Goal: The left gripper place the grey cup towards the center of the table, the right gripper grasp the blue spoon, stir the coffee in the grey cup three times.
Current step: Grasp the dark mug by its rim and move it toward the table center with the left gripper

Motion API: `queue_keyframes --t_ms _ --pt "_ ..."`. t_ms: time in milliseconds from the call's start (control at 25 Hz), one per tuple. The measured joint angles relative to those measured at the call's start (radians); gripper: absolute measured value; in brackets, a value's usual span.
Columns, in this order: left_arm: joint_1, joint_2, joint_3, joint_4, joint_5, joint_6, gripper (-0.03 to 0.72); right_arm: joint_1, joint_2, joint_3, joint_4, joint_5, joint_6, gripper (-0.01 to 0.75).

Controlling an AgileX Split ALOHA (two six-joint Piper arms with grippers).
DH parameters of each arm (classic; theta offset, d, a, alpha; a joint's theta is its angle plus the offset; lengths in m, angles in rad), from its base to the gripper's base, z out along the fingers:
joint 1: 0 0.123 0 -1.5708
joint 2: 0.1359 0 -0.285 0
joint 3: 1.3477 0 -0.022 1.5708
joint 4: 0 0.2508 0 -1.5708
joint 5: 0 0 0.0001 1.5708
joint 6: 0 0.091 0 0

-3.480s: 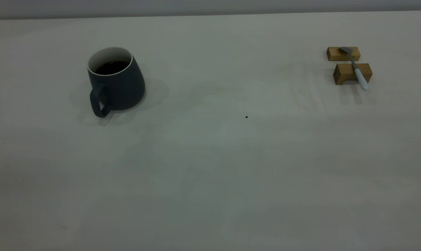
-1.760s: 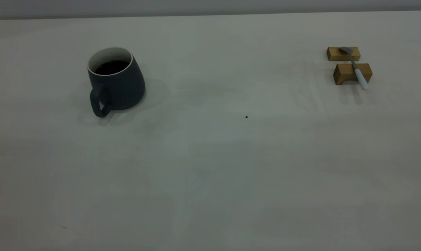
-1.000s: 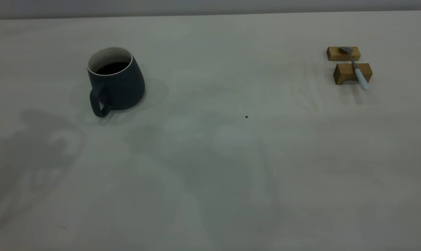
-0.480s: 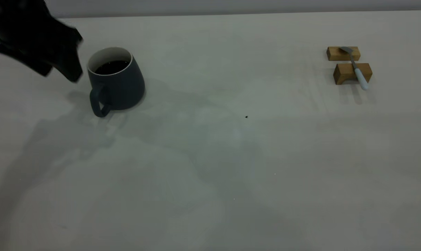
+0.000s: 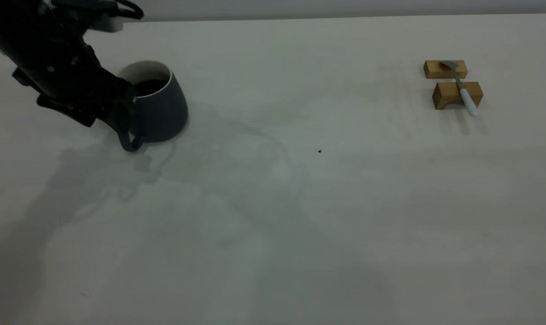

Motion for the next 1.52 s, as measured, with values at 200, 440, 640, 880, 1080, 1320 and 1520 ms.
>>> queue_keyframes --t_ms 200,440,640,880,1080,1320,1520 --pt "-0.022 0.025 -0.001 -0.001 -0.081 -0.008 0.594 0.0 0.0 0.0 0.0 0.0 0.0 0.241" --pt "-0.028 0.05 -0.001 -0.004 -0.122 -0.04 0.573 0.0 0.0 0.0 0.0 0.0 0.0 0.241" --pt "-0.028 0.062 -0.001 -0.004 -0.138 -0.043 0.431 0.0 0.0 0.0 0.0 0.0 0.0 0.241" --pt "-0.028 0.064 -0.001 0.007 -0.145 -0.047 0.204 0.0 0.0 0.0 0.0 0.0 0.0 0.241" --pt "-0.039 0.065 -0.011 0.012 -0.138 -0.05 0.198 0.0 0.0 0.0 0.0 0.0 0.0 0.241" --pt "-0.103 0.069 -0.063 0.015 -0.093 -0.049 0.198 0.0 0.0 0.0 0.0 0.0 0.0 0.241" --pt "-0.17 0.075 -0.091 0.016 -0.074 -0.049 0.198 0.0 0.0 0.0 0.0 0.0 0.0 0.241"
